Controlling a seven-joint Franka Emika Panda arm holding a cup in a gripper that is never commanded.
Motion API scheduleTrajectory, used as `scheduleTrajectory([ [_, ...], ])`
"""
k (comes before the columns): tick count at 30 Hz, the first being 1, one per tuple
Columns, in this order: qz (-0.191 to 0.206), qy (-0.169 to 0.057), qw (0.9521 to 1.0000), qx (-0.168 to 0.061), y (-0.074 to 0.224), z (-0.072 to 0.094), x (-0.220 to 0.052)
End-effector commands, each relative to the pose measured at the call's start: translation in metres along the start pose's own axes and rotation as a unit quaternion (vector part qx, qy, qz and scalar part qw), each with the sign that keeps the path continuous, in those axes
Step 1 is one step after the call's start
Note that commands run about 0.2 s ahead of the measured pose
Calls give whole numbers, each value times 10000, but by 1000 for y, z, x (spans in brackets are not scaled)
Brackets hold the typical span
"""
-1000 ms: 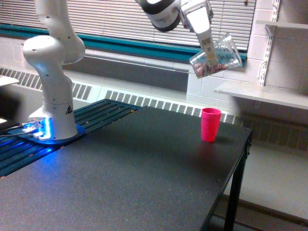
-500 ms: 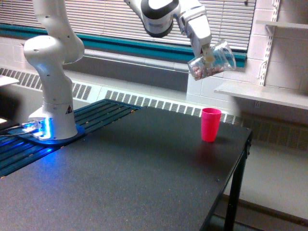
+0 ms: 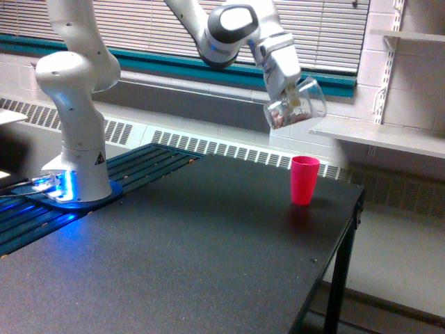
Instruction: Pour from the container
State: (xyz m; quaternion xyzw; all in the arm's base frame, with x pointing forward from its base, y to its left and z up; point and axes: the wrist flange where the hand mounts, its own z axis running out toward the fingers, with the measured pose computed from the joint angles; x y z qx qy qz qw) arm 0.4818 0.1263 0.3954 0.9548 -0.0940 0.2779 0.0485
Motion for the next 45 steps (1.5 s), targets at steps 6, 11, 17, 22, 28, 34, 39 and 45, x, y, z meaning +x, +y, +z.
scheduleTrajectory([
  [6,-201,-230,9995,60,-38,16,-37],
  [11,-350,-279,9990,58,-52,21,-45],
  [17,-495,-386,9980,62,-66,28,-56],
  [22,-596,-439,9972,70,-77,32,-62],
  [28,-724,-507,9961,76,-90,36,-69],
  [34,-896,-580,9943,74,-104,40,-78],
  [39,-1006,-651,9928,60,-113,43,-86],
  [45,-1206,-731,9900,-26,-123,47,-93],
])
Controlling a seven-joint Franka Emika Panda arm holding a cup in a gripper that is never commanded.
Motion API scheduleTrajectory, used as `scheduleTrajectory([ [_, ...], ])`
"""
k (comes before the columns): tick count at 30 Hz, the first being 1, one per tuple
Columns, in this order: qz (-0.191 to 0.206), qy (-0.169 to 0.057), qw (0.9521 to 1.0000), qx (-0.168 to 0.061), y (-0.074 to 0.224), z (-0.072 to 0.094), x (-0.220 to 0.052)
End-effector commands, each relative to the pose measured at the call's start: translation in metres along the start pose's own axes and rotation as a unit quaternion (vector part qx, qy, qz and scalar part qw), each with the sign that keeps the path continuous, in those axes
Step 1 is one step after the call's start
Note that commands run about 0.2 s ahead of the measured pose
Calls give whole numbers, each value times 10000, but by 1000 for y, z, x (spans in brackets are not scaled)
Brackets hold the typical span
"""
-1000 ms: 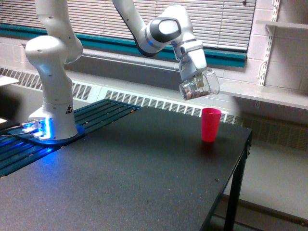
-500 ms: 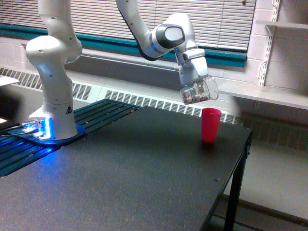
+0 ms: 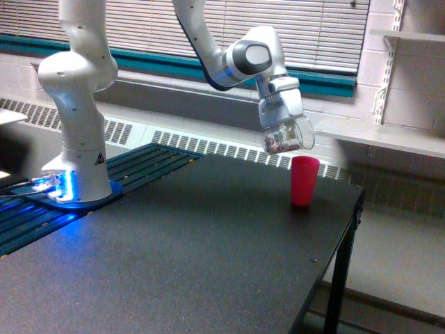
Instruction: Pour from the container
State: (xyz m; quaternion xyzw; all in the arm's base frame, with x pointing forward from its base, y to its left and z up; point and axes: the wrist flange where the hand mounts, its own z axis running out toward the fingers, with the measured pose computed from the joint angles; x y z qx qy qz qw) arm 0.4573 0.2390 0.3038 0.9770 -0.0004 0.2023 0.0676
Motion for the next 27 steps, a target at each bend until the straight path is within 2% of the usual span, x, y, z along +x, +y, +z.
scheduleTrajectory([
  [1,-227,-29,9997,-67,-17,0,-3],
  [12,-374,-64,9989,-277,-23,-3,7],
  [27,-632,-325,9961,-514,-30,7,3],
])
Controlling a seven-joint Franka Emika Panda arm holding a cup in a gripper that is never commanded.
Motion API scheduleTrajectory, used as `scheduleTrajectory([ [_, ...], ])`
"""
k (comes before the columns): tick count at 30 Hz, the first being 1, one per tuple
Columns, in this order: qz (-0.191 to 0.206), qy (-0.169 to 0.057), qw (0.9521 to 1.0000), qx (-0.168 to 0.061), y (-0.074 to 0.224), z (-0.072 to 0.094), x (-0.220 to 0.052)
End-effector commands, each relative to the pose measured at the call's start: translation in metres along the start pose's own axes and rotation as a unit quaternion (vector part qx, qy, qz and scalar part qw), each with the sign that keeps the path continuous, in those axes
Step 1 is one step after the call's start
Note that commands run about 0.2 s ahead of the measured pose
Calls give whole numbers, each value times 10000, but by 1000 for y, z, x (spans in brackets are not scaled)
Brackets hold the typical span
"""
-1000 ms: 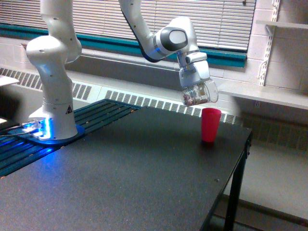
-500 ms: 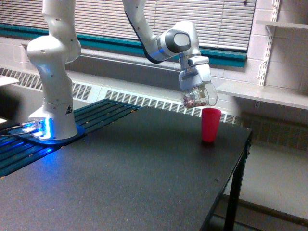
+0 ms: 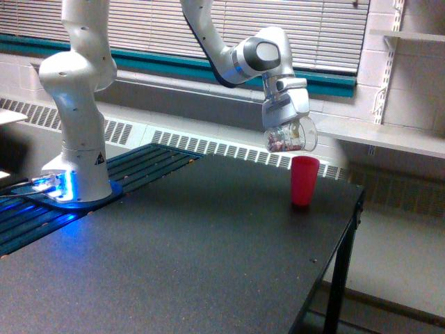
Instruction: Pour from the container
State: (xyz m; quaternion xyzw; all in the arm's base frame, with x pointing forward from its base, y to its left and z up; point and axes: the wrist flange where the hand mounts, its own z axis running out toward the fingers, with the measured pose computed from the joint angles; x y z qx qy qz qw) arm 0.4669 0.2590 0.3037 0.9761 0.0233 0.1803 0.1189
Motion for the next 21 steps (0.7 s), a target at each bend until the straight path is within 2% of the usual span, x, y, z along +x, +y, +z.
scheduleTrajectory([
  [1,-308,-128,9994,-62,-12,5,-6],
  [14,-501,-198,9985,-123,-22,7,-4],
  [21,-579,-159,9979,-241,-22,-1,3],
])
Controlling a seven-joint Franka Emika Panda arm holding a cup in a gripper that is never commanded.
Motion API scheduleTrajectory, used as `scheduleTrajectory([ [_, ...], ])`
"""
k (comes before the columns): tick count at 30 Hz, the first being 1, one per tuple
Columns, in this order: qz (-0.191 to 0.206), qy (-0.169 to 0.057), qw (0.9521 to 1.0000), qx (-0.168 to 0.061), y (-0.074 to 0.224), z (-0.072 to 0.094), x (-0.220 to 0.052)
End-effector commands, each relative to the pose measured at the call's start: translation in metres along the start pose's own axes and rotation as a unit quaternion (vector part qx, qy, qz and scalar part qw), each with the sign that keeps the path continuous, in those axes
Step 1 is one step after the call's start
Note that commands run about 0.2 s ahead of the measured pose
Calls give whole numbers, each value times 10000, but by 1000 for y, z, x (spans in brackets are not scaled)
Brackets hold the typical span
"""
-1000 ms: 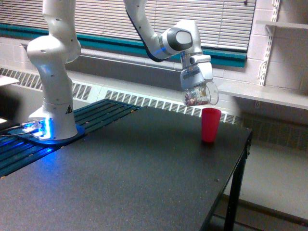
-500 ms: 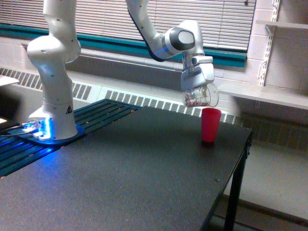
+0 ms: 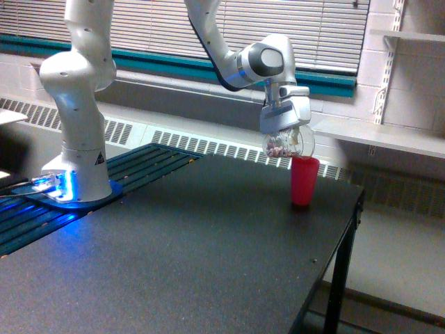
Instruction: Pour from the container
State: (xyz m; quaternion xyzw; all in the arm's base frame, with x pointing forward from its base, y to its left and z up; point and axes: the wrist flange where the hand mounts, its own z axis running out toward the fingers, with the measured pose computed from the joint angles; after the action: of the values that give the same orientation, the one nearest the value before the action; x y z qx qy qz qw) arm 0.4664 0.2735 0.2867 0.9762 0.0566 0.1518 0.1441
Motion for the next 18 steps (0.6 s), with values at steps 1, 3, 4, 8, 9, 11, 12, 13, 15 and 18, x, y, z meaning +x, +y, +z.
scheduleTrajectory([
  [1,-178,96,9998,-89,-2,-15,8],
  [3,-182,99,9997,-97,-1,-18,9],
  [4,-192,100,9997,-107,0,-19,9],
  [8,-234,106,9995,-193,3,-23,10],
  [9,-248,99,9994,-218,4,-23,10],
  [11,-261,70,9993,-254,5,-23,8],
  [12,-274,60,9993,-262,5,-23,8],
  [13,-289,52,9992,-274,6,-23,7],
  [15,-322,22,9990,-306,6,-22,6],
  [18,-352,-15,9988,-353,8,-21,5],
])
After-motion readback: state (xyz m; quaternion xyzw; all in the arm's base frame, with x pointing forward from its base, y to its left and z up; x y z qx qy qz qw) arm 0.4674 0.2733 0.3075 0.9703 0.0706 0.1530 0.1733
